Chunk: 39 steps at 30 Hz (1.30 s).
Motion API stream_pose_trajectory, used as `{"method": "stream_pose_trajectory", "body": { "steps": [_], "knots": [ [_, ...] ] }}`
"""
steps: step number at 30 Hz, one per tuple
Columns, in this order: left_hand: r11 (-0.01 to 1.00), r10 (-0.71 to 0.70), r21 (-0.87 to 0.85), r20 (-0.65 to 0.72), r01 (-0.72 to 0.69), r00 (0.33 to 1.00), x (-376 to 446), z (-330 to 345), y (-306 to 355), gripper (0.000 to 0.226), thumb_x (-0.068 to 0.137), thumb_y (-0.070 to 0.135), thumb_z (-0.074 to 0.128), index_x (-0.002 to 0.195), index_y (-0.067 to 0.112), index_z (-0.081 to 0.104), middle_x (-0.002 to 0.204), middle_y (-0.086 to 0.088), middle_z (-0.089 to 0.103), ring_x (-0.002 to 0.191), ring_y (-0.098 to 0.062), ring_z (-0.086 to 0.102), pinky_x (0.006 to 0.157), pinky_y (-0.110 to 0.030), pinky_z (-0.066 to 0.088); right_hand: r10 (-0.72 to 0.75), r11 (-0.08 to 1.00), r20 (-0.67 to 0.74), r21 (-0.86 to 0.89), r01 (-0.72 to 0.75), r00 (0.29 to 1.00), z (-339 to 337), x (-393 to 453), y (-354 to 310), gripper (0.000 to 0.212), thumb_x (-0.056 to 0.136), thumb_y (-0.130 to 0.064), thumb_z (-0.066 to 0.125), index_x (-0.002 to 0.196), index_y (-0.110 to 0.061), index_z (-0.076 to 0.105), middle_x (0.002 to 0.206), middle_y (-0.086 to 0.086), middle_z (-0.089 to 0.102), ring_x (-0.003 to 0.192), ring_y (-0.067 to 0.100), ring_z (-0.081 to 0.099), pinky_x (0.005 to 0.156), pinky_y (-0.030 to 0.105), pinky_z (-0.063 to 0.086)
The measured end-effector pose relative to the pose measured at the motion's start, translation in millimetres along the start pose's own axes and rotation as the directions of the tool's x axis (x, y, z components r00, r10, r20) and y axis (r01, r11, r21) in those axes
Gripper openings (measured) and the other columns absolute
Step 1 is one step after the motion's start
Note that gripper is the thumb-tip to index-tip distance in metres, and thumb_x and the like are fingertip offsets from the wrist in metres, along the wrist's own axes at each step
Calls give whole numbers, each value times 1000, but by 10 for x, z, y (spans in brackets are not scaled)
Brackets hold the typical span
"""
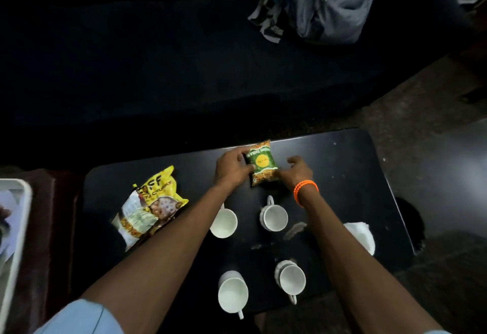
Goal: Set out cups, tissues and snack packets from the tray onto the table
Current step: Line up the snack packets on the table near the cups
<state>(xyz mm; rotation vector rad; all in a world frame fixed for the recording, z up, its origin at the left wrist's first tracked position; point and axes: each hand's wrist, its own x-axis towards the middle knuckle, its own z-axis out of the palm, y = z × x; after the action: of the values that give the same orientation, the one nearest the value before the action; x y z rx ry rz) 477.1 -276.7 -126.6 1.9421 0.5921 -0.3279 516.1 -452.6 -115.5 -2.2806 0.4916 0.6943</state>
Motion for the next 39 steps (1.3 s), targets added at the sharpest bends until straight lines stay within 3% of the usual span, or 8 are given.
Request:
{"method": "stream_pose_trajectory", "body": {
  "steps": [4,9,15,20,28,33,36,39],
  "knots": [
    [998,45,38,17,-45,999,88,196,0,62,82,21,83,140,24,61,131,-10,67,117,-27,65,104,-43,53,-264,961,-111,60,271,958,5,47,132,64,87,-22,77,146,-23,52,147,11,53,126,29,58,107,45,51],
    [978,80,183,89,-96,993,157,348,-67,71,81,27,85,146,25,57,139,-11,63,129,-28,57,113,-40,44,-405,894,102,-163,417,909,59,93,125,59,86,-12,76,142,-20,59,141,10,59,127,28,57,110,39,47],
    [964,165,201,73,-177,984,166,555,-51,74,76,26,88,144,24,59,126,-13,62,118,-29,59,107,-35,44,-347,928,37,-132,349,937,-29,126,247,60,85,-8,77,141,-19,60,139,10,62,124,27,61,109,38,50],
    [959,195,190,94,-209,976,187,704,25,75,77,21,87,146,24,57,126,-13,59,120,-29,57,107,-36,45,-329,937,26,-113,330,944,-124,178,274,67,85,-2,73,147,-20,54,142,10,61,120,30,64,108,40,51],
    [977,142,152,51,-148,989,154,813,57,72,83,20,85,148,28,55,128,-13,58,122,-29,56,107,-32,42,-318,937,25,-145,318,948,-155,238,257,65,84,1,74,142,-23,59,139,9,64,126,27,61,99,22,44],
    [984,91,138,123,-108,988,80,705,122,74,85,21,82,151,26,50,137,-16,55,130,-30,53,110,-31,40,-290,935,44,-202,293,956,-138,193,156,67,84,2,72,145,-21,56,143,12,60,130,30,58,108,33,46],
    [988,90,118,89,-100,992,-62,433,138,63,87,20,78,145,27,58,132,-14,63,123,-27,60,107,-30,43,-336,916,-83,-260,305,938,-76,55,-4,71,81,3,67,148,-14,51,141,18,57,129,36,54,109,37,42],
    [997,78,-8,-60,-79,995,-331,21,-52,45,86,17,73,130,29,72,118,-6,72,106,-20,70,102,-30,51,-409,909,-201,-180,376,890,143,-201,-246,55,81,-3,68,135,-7,62,127,23,65,119,40,59,103,39,45]
  ]
}}
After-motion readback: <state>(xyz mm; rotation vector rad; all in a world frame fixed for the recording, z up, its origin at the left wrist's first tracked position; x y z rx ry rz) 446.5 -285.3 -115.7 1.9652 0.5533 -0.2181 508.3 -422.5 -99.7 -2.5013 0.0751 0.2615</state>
